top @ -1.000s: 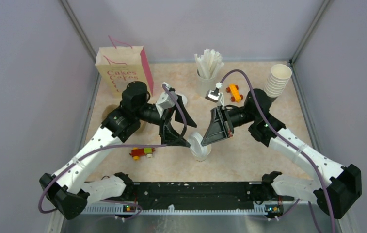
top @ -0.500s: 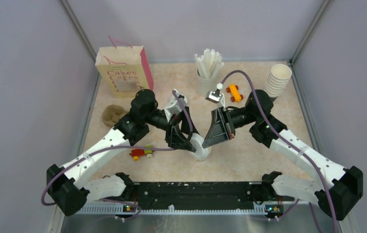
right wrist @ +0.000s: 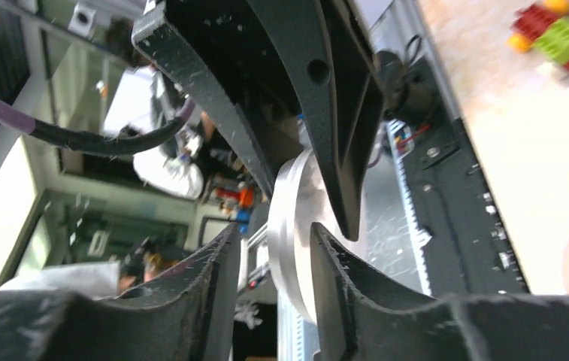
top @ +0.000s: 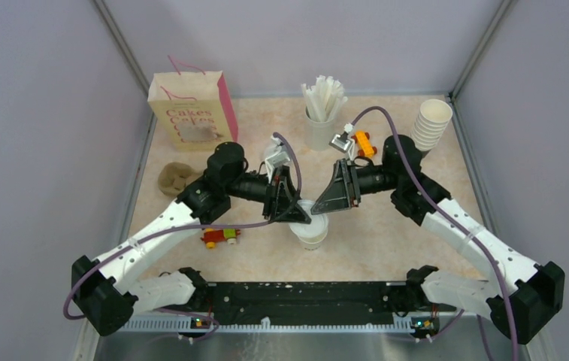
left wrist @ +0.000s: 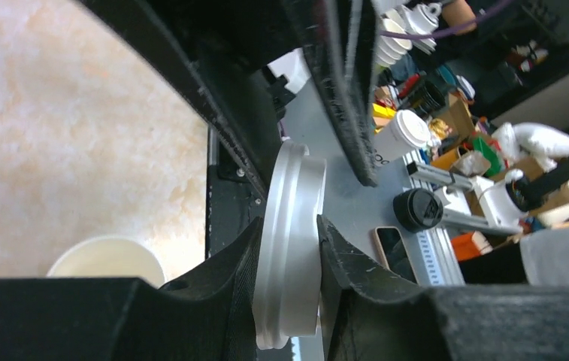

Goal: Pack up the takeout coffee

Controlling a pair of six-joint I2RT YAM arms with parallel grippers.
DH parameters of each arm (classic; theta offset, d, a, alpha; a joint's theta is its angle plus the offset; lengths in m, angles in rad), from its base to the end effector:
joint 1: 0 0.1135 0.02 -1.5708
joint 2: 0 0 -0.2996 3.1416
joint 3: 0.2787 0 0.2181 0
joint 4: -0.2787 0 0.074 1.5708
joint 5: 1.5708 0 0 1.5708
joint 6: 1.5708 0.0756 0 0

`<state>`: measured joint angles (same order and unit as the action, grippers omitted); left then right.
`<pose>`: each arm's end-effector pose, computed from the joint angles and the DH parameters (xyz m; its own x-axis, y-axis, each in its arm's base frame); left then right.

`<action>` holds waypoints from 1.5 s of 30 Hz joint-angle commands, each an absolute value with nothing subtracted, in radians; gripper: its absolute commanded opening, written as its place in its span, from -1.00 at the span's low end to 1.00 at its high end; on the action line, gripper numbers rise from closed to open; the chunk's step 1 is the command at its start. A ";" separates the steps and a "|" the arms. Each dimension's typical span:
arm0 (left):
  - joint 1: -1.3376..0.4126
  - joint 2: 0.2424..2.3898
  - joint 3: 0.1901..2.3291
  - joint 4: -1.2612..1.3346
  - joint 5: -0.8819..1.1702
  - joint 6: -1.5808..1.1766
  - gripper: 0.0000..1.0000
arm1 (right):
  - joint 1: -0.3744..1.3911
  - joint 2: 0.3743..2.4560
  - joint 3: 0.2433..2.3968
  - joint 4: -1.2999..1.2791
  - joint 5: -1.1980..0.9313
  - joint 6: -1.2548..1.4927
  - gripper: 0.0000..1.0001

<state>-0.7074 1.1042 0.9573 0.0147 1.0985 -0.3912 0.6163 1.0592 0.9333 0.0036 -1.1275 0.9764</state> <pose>0.1150 -0.1869 0.3954 -0.4612 0.1661 -0.8716 0.8554 -0.1780 -0.4865 0.1193 0.1682 0.3950 -0.8673 -0.1789 -0.4645 -0.4661 -0.0358 0.8840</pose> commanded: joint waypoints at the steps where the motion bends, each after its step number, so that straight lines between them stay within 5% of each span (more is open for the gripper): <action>1: -0.704 1.136 1.023 -0.148 0.954 -0.484 -0.27 | 0.603 1.002 0.988 -0.120 -0.939 0.836 -0.15; 9: -0.704 1.151 1.042 -0.229 0.883 -0.504 -0.24 | 0.603 0.944 0.961 -0.278 -0.732 0.705 -0.09; 27: -0.704 1.128 0.981 -0.165 0.868 -0.551 -0.30 | 0.598 0.938 0.833 -0.281 -0.748 0.676 -0.07; 31: -0.704 1.131 1.032 -0.378 0.564 -0.449 0.12 | 0.597 0.930 0.876 -0.394 -0.611 0.619 -0.10; 39: -0.695 1.081 1.121 -0.641 0.209 -0.429 0.64 | 0.660 0.854 0.896 -0.562 -0.425 0.544 -0.12; 41: -0.692 1.060 1.114 -0.649 0.172 -0.433 0.96 | 0.697 0.803 0.876 -0.584 -0.346 0.561 -0.12; 45: -0.691 1.028 1.084 -0.692 0.172 -0.490 0.98 | 0.701 0.747 0.785 -0.625 -0.328 0.638 -0.07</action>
<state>-0.6941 1.0737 1.0756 -0.6277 0.2443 -0.4477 0.6872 0.8089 0.8352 -0.5632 -0.4183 0.5964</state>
